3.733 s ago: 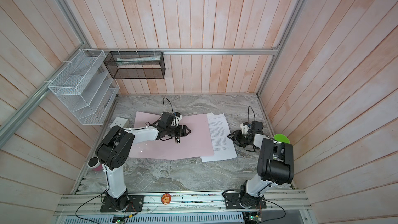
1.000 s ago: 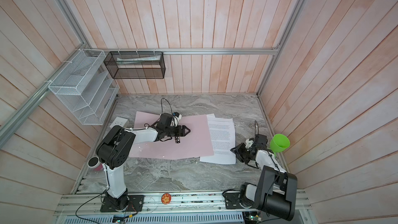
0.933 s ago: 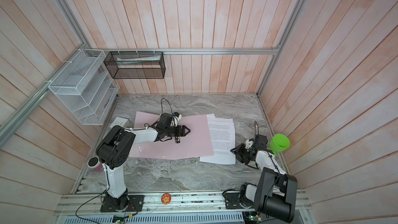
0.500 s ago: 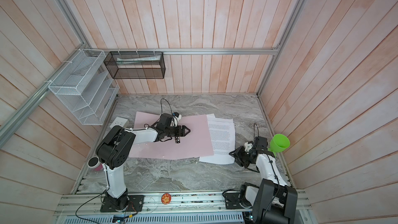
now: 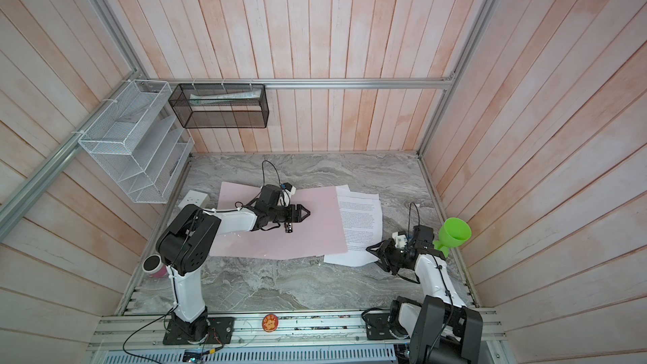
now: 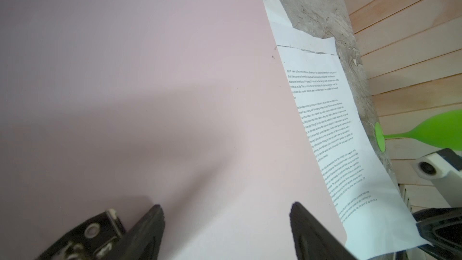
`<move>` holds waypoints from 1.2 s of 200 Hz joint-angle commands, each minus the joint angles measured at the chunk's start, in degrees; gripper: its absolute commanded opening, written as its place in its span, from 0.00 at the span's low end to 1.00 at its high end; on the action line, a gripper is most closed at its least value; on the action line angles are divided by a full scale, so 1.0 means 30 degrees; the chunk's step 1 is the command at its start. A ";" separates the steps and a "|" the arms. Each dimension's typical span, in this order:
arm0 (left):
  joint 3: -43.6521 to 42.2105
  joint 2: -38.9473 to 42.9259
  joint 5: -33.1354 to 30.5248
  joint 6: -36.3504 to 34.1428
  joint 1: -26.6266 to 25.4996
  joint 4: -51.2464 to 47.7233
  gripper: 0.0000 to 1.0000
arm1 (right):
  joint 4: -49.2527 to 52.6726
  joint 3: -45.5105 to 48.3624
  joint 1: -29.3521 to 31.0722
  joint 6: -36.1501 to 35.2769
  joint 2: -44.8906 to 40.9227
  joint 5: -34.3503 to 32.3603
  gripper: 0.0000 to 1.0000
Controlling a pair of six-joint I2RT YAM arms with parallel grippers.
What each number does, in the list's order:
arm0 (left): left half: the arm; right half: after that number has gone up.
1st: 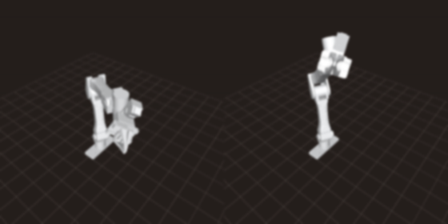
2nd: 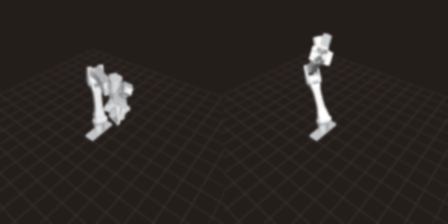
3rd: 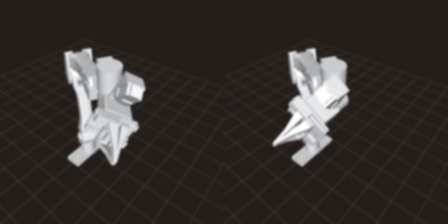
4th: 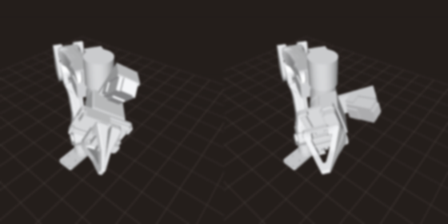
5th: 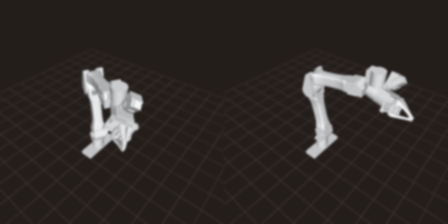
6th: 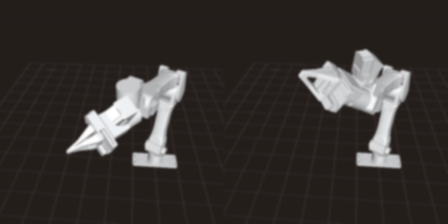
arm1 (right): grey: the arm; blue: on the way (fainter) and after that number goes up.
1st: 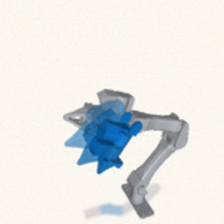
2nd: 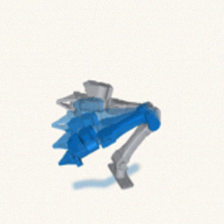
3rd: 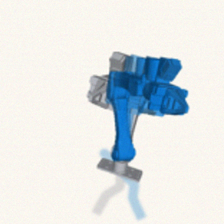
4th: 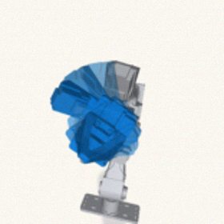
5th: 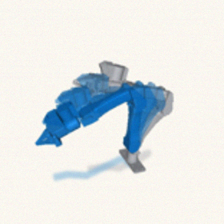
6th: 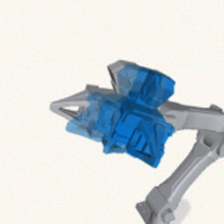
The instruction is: Put the files into the folder
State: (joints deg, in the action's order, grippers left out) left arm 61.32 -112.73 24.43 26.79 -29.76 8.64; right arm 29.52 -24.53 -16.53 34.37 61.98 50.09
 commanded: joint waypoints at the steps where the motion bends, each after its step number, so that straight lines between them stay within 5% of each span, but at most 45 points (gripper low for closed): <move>1: -0.0465 -0.0436 -0.0026 0.0227 -0.0154 -0.1153 0.82 | -0.2010 0.0347 0.0183 0.1163 0.0162 0.2040 0.40; 74: -0.0315 -0.0474 -0.0009 0.0146 -0.0161 -0.1241 0.82 | -0.2249 -0.0726 0.0217 -0.1209 0.3572 -0.1815 0.38; 240: -0.0024 -0.1147 0.0456 -0.0343 0.0065 -0.0923 0.82 | -0.6646 -0.2999 0.0207 -0.1850 0.8621 -0.1898 0.24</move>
State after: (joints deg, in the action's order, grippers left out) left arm 61.39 -113.06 25.32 26.41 -29.78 9.08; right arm 12.19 -31.55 -16.27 30.35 84.42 44.25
